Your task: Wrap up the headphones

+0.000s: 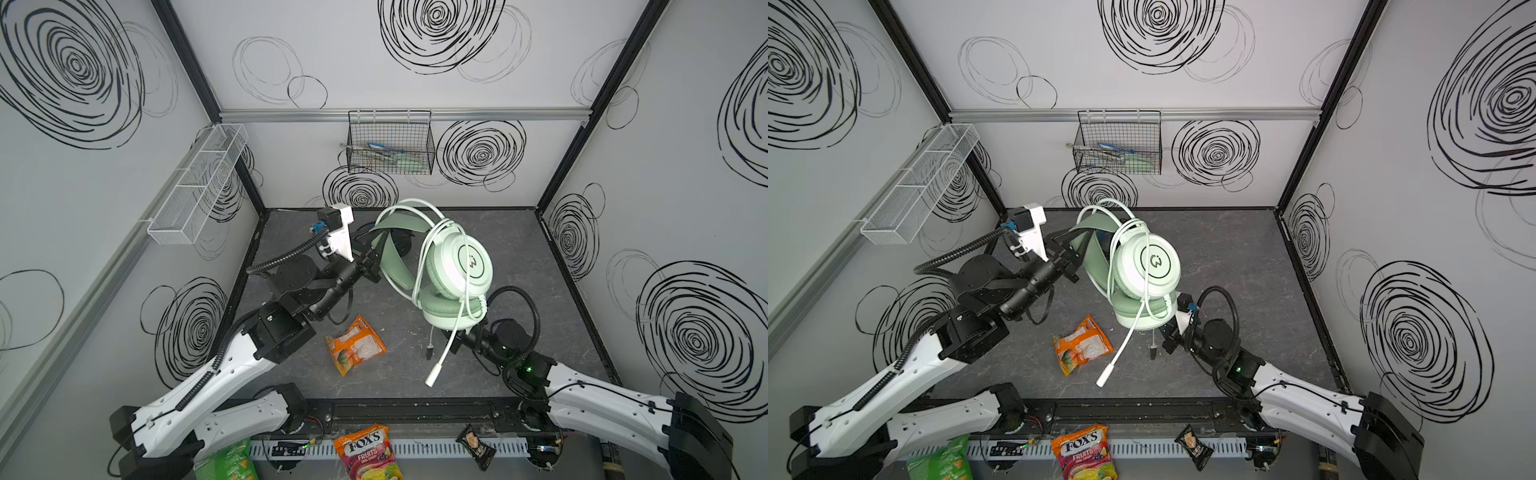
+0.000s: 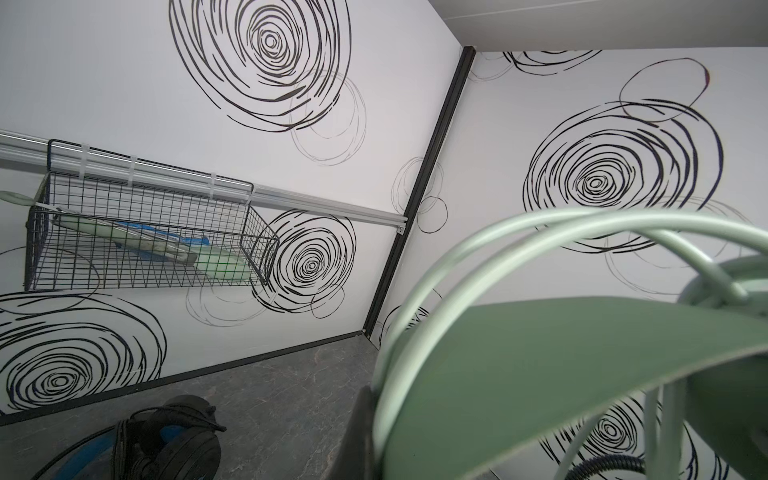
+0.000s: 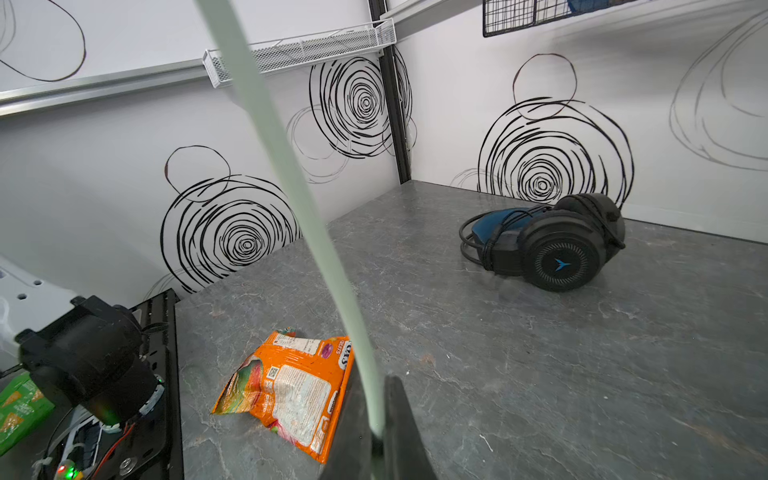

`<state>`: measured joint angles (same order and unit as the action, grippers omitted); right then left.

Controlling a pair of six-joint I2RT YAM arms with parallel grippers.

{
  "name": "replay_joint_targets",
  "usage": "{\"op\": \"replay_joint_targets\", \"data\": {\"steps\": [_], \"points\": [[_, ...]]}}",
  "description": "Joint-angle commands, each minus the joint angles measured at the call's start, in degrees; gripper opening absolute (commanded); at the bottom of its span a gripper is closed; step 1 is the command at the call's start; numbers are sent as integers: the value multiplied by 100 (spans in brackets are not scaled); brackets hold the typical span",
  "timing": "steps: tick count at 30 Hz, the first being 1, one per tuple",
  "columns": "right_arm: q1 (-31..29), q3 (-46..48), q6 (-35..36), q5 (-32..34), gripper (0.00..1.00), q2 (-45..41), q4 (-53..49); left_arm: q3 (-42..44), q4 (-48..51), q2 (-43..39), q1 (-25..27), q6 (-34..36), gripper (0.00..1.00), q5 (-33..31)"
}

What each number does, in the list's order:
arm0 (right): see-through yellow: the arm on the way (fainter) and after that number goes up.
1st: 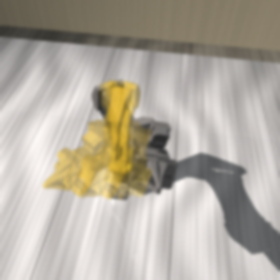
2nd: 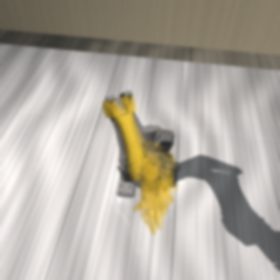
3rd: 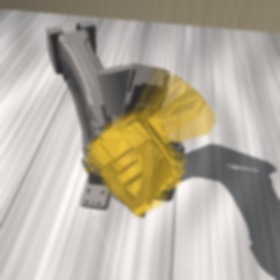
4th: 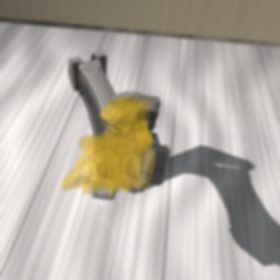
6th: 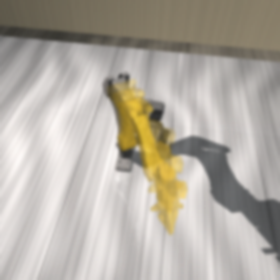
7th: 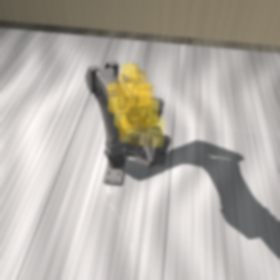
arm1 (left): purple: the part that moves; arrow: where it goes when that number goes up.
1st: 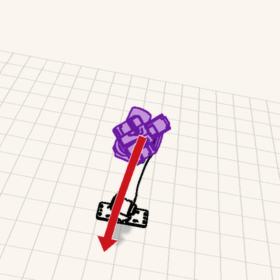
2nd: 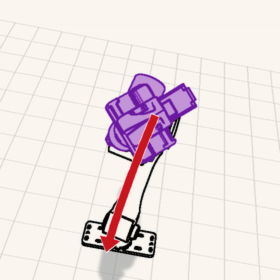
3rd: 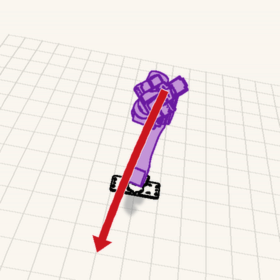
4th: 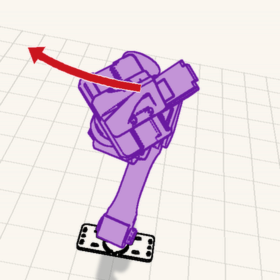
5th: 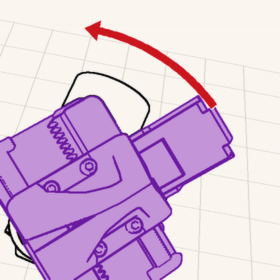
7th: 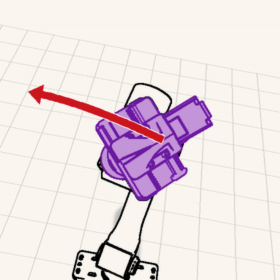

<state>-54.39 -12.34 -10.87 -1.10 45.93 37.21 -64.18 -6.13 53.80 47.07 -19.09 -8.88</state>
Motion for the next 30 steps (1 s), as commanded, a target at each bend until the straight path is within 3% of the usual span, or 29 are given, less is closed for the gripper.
{"op": "replay_joint_targets", "data": {"steps": [1, 10, 18, 23, 30], "points": [[-34, 32, -139, -96, 0, 12, 168, -193, -925, -174, -55, -347, 0, -164], [-535, 272, -153, 456, 0, -143, 145, -18, -687, -150, -212, -853, 0, -1486], [-863, 29, 10, 919, 0, 584, 168, 222, -913, 15, -372, -1248, 0, -1715], [-1363, -310, 115, 1399, 0, 1167, 122, 529, -1005, 30, -408, -1237, 0, -2087], [-2111, -640, 65, 1917, 0, 1960, 234, 808, -1136, 156, -730, -1279, 0, -2105]]}}
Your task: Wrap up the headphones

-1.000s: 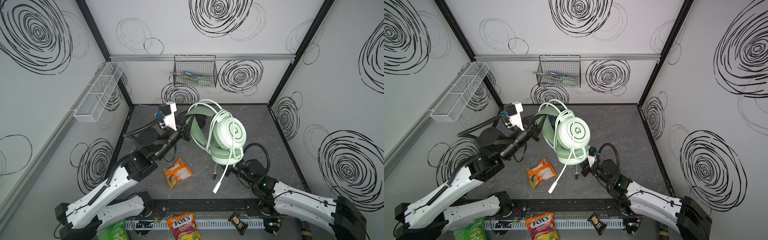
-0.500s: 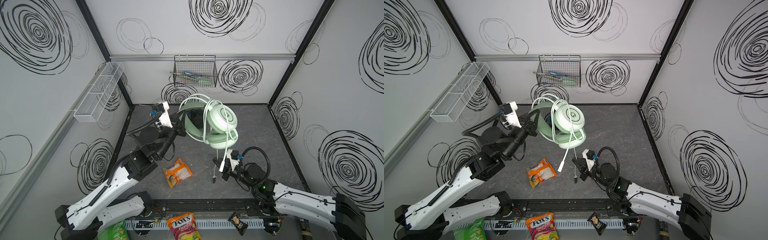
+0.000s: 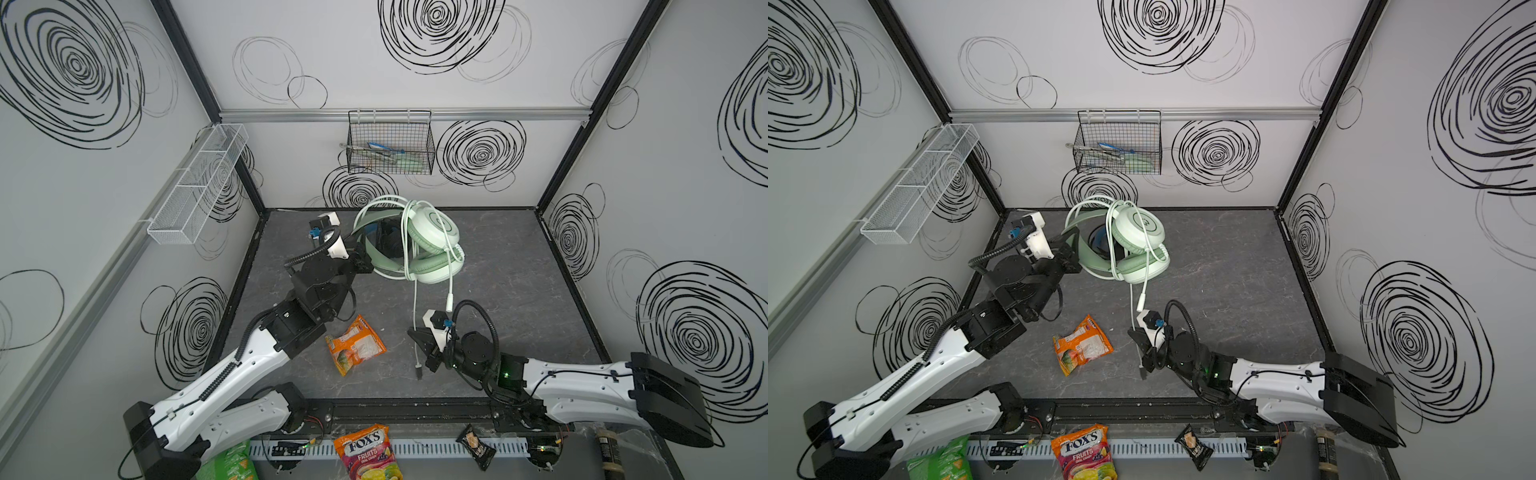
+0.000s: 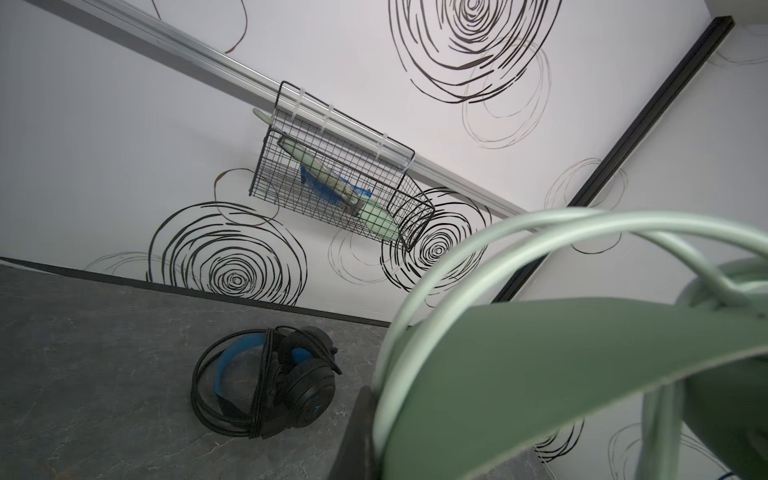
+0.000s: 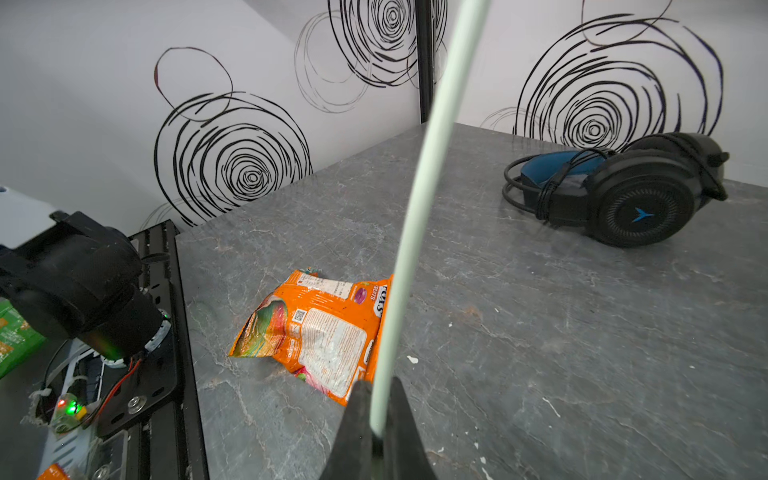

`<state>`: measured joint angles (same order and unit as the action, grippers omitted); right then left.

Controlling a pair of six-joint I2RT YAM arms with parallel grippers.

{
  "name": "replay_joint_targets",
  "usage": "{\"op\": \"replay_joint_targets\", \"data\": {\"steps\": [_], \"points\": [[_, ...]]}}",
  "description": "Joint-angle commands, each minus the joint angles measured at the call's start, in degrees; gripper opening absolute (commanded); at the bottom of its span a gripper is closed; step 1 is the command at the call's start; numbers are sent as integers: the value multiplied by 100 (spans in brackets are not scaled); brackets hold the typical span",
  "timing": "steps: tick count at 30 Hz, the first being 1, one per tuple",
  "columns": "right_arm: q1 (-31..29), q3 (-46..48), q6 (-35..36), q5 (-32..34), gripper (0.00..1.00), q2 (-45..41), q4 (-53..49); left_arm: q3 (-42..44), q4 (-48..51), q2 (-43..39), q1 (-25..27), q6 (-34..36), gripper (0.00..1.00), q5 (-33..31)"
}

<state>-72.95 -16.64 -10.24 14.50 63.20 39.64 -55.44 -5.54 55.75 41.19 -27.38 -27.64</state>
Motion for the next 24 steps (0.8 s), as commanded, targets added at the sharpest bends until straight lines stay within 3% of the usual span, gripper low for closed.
{"op": "replay_joint_targets", "data": {"steps": [1, 8, 14, 20, 24], "points": [[-374, -321, 43, 460, 0, 361, -84, -24, -1216, -14, -176, -426, 0, -242], [-1003, -1088, 334, 970, 0, 730, -733, 384, -1443, 93, -199, 253, 0, -845], [-1216, -1623, 400, 1103, 0, 630, -1332, 834, -1960, 289, 15, 1508, 0, -1725], [-1235, -2005, 462, 1169, 0, 340, -1969, 1391, -3195, 651, 549, 3294, 0, -2604], [-1231, -2086, 549, 1249, 0, 90, -2153, 1466, -3252, 818, 727, 3586, 0, -2630]]}}
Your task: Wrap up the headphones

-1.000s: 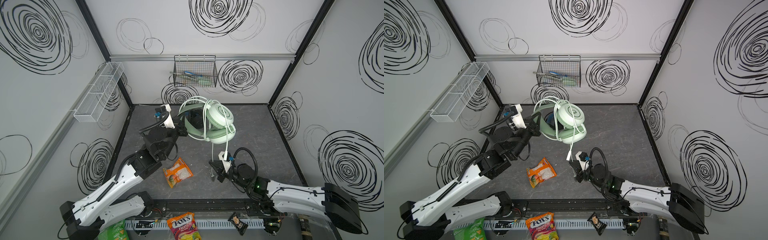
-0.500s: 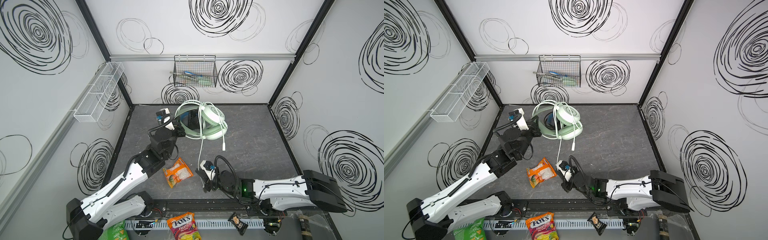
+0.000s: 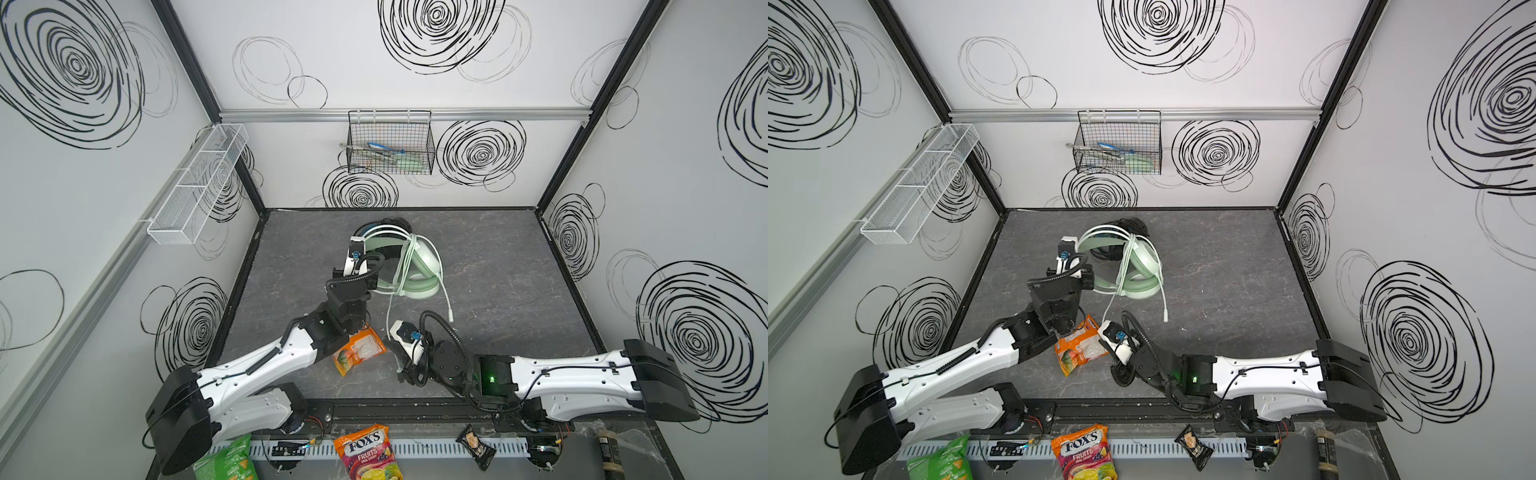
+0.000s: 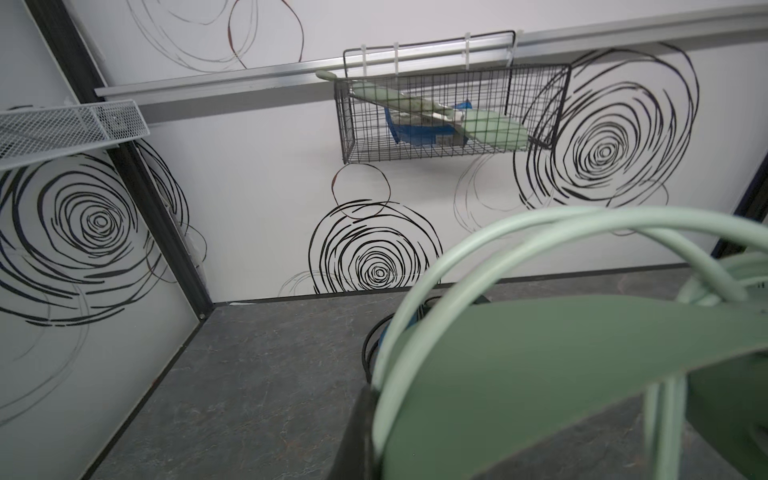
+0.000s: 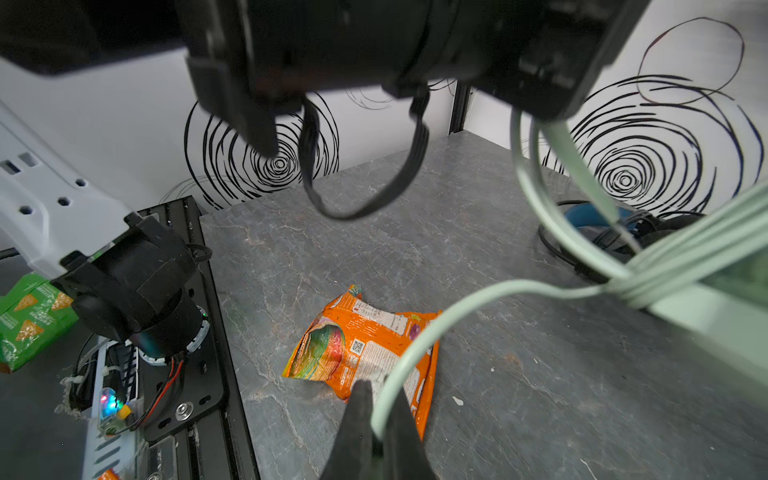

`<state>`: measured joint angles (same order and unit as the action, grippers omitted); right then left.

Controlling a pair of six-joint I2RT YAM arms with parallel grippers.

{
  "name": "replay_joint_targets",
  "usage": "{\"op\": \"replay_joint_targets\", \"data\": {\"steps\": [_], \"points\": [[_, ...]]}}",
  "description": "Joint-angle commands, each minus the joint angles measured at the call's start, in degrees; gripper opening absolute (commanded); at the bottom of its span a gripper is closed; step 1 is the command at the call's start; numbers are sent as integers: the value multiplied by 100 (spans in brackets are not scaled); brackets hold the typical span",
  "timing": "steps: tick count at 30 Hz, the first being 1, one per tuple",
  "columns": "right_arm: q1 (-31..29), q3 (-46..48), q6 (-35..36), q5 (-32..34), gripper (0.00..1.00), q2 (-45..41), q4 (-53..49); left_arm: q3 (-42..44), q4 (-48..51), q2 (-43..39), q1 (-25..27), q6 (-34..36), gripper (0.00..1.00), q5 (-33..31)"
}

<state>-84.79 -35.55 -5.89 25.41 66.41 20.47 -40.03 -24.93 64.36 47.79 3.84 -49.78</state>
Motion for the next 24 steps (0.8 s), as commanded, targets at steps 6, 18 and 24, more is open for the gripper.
{"op": "replay_joint_targets", "data": {"steps": [6, 18, 24], "points": [[-38, -219, 365, 161, 0, -834, -495, -262, -1095, 330, 374, 970, 0, -478], [-33, -230, 590, 378, 0, -1953, -971, -569, 67, 748, 468, 624, 0, 187], [-28, -400, 845, 748, 0, -2236, -1397, -690, 867, 823, 520, 270, 0, 471]]}}
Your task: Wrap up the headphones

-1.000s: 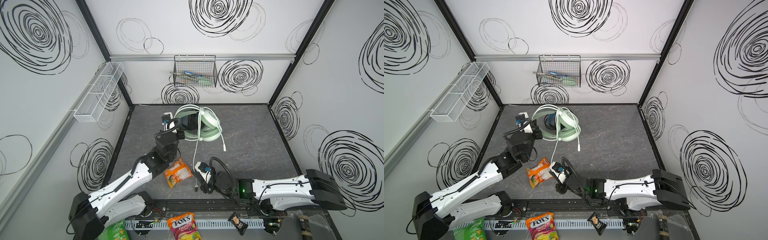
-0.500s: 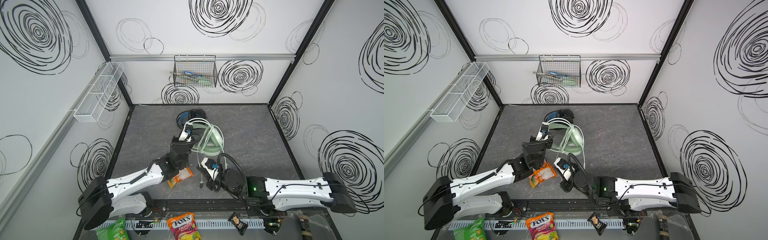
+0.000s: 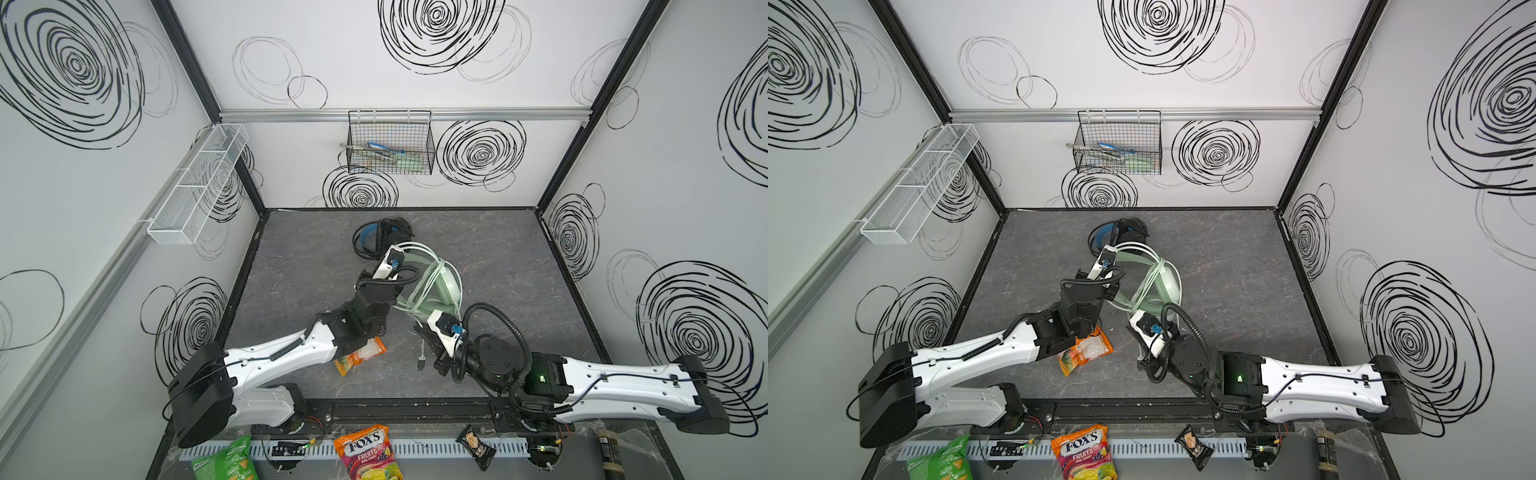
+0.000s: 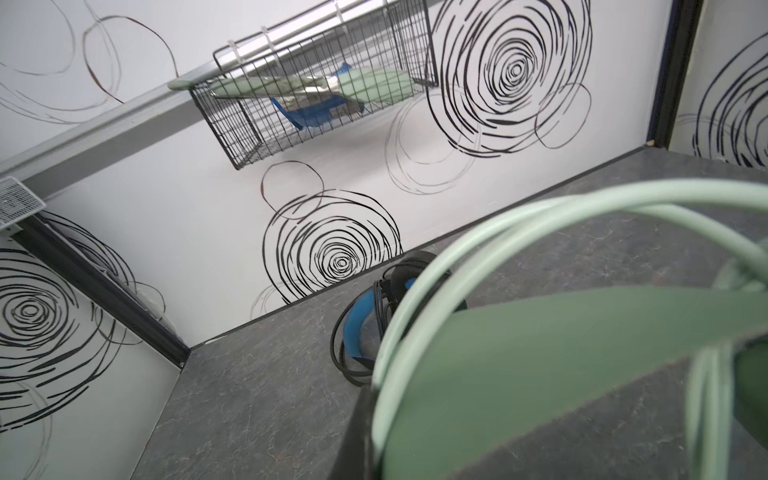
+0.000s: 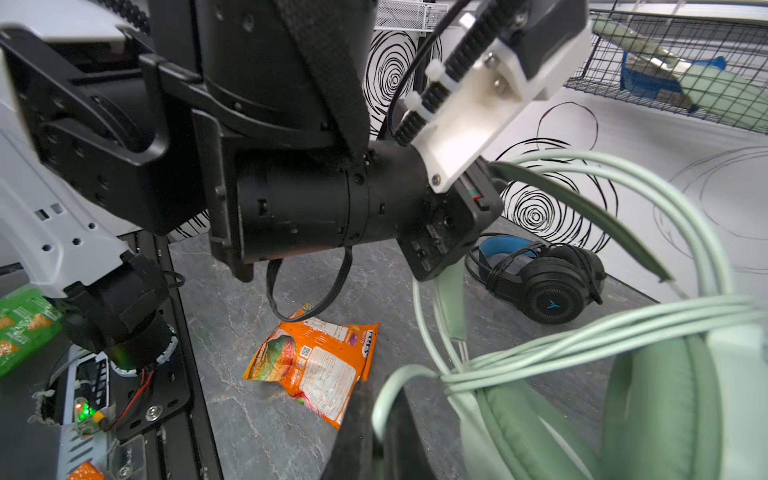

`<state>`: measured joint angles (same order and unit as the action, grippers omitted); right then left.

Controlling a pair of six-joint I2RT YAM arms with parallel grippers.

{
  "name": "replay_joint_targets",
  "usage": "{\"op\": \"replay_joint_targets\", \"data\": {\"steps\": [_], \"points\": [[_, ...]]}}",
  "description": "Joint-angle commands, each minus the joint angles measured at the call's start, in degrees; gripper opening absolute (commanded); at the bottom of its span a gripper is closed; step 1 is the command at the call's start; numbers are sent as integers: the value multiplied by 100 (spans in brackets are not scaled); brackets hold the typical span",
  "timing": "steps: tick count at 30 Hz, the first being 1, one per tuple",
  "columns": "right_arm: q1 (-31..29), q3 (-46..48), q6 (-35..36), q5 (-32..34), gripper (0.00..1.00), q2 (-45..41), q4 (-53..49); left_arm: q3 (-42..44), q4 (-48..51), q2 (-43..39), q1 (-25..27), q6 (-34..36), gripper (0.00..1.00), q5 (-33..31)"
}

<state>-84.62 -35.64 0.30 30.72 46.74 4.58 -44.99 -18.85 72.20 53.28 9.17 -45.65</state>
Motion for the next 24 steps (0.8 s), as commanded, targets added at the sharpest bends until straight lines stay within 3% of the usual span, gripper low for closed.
{"op": "replay_joint_targets", "data": {"steps": [1, 5, 14, 20, 24], "points": [[-46, -416, 267, 263, 0, -320, 114, -202, 381, 48, 1, -275, 0, 50], [-46, -524, 344, 376, 0, -394, -295, -283, 682, 141, 224, -132, 0, -195], [-79, -442, 441, 280, 0, -697, -812, -473, 1508, 360, 719, 144, 0, -1394], [-230, -627, 747, 1275, 0, -604, -1402, -415, 1924, 457, 1003, 130, 0, -1762], [-273, -633, 1086, 1411, 0, -730, -1310, -344, 2065, 509, 1175, 101, 0, -1811]]}}
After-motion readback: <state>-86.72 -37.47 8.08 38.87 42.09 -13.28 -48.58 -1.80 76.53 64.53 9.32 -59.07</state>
